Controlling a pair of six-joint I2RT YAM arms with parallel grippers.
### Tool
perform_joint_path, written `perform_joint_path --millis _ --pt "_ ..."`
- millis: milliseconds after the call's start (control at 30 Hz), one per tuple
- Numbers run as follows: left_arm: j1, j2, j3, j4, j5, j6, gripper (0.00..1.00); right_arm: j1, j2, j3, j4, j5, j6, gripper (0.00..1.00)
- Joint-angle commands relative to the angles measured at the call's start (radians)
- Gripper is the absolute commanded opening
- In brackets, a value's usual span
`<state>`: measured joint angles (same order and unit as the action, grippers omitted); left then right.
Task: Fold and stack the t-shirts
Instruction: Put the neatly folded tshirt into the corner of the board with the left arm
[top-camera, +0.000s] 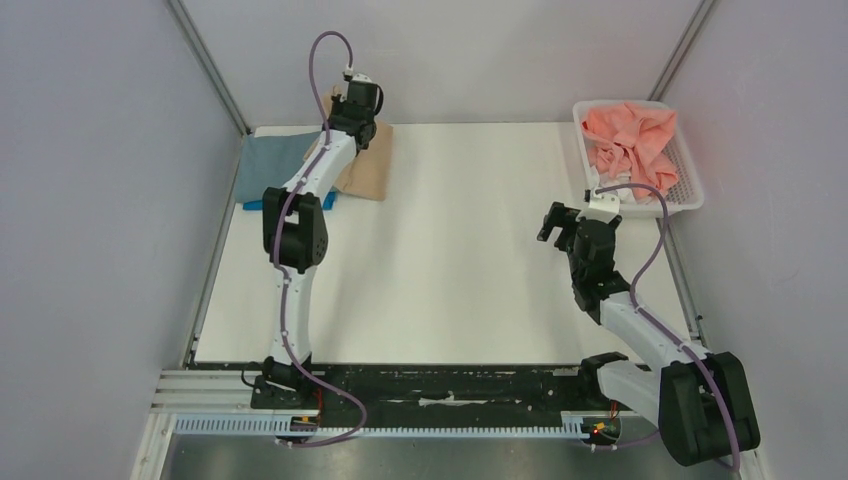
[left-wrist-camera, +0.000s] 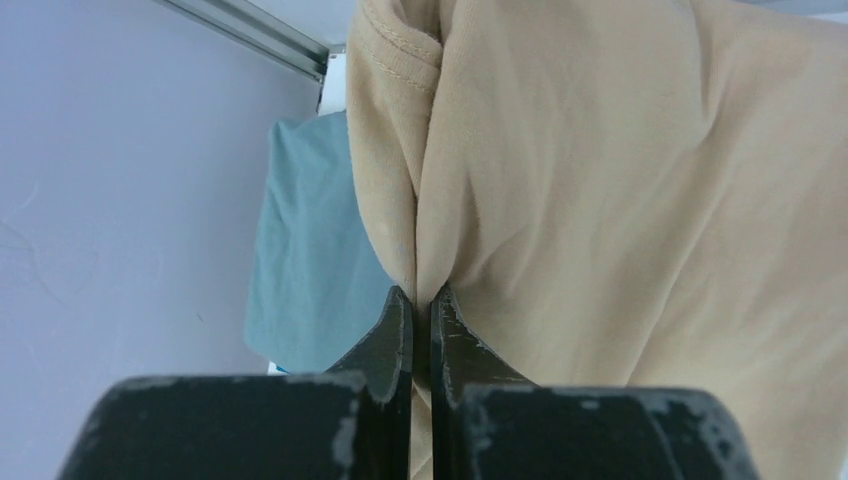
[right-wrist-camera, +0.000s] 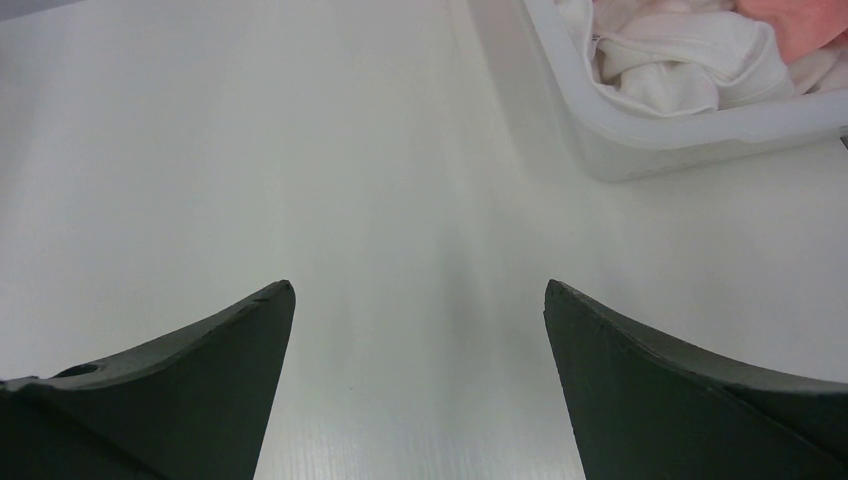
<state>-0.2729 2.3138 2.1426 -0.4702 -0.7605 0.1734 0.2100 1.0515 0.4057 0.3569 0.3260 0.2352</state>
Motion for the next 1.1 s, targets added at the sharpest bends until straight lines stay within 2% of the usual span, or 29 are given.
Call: perform_joint_path --millis 0,267,633,833,1067 --pt "0.013 -0.092 0.04 0.047 -0.028 0.105 0.02 0.0 0.01 0.047 0.014 0.034 0.007 0.98" --pt "0.018 -0.151 0.08 0.058 -0.065 0.205 0.02 0.0 0.022 0.064 -0.022 0.055 0.017 0.98" --pt "0.021 -0.182 0.141 0.061 -0.09 0.238 0.02 0.0 0.019 0.064 -0.028 0.053 0.02 0.98" --pt "0.026 -0.197 0.158 0.051 -0.072 0.219 0.02 0.0 0.028 0.067 -0.031 0.055 0.024 0.98" --pt "0.059 -0.176 0.196 0.06 -0.13 0.162 0.02 0.0 0.031 0.067 -0.029 0.054 0.028 0.98"
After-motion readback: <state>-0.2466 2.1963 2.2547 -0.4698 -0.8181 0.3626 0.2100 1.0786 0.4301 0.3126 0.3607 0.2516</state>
